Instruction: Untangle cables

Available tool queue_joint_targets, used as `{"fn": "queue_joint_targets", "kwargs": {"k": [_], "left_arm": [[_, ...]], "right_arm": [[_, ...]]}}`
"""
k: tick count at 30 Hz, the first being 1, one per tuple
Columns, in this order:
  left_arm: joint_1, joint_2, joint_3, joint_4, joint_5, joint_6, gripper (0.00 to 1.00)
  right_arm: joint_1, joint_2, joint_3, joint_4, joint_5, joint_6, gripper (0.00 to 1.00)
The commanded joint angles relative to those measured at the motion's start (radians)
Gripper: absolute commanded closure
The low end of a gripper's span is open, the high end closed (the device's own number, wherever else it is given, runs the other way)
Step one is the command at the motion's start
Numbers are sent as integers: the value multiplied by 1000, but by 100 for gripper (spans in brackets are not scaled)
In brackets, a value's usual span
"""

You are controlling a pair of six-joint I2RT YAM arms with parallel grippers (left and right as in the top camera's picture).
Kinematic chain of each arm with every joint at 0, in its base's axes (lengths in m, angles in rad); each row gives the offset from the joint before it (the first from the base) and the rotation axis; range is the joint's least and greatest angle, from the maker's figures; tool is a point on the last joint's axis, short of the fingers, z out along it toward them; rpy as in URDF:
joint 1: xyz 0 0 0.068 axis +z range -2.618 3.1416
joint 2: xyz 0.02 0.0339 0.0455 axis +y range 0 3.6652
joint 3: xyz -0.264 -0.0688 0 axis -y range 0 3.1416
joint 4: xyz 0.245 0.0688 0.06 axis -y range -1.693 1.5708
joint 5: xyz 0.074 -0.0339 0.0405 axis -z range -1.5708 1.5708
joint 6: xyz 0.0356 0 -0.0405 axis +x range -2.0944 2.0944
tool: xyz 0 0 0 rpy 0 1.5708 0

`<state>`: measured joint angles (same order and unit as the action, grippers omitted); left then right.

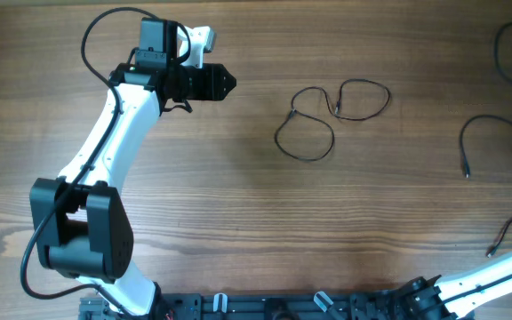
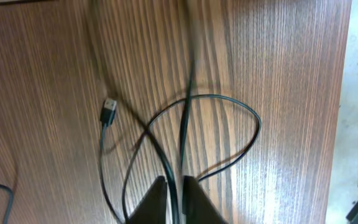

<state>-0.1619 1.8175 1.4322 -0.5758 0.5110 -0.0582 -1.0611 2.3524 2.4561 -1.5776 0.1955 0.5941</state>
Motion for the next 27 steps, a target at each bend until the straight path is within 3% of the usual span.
{"fn": "queue_joint_targets", "kwargs": {"k": [1, 6, 8, 10, 12, 15, 17, 19, 20, 27], "left_arm": [[-4, -26, -6, 9, 16, -2, 50], [-4, -26, -6, 28, 16, -2, 49], [-4, -26, -6, 30, 16, -2, 49], [-4, -26, -6, 31, 16, -2, 48], [-4, -26, -6, 31, 15, -2, 45], [-4, -26, -6, 34, 14, -2, 43], [-4, -26, -6, 39, 1, -2, 43], [-4, -26, -6, 39, -23, -1, 43], [-4, -26, -6, 38, -33, -2, 43], [-4, -26, -6, 38, -34, -1, 40]], "right_arm": [[3, -40, 3, -6, 15, 15, 77], [3, -40, 3, -9, 14, 14, 61], [3, -40, 3, -5, -2, 6, 60], [3, -40, 3, 19, -82, -58, 48], [6, -49, 3, 49, -191, -134, 46], [26, -97, 3, 55, -206, -162, 41], [56, -151, 3, 62, -206, -177, 25], [85, -194, 3, 63, -205, -195, 18], [108, -223, 3, 61, -200, -202, 4], [300, -404, 3, 40, -122, -209, 0]]}}
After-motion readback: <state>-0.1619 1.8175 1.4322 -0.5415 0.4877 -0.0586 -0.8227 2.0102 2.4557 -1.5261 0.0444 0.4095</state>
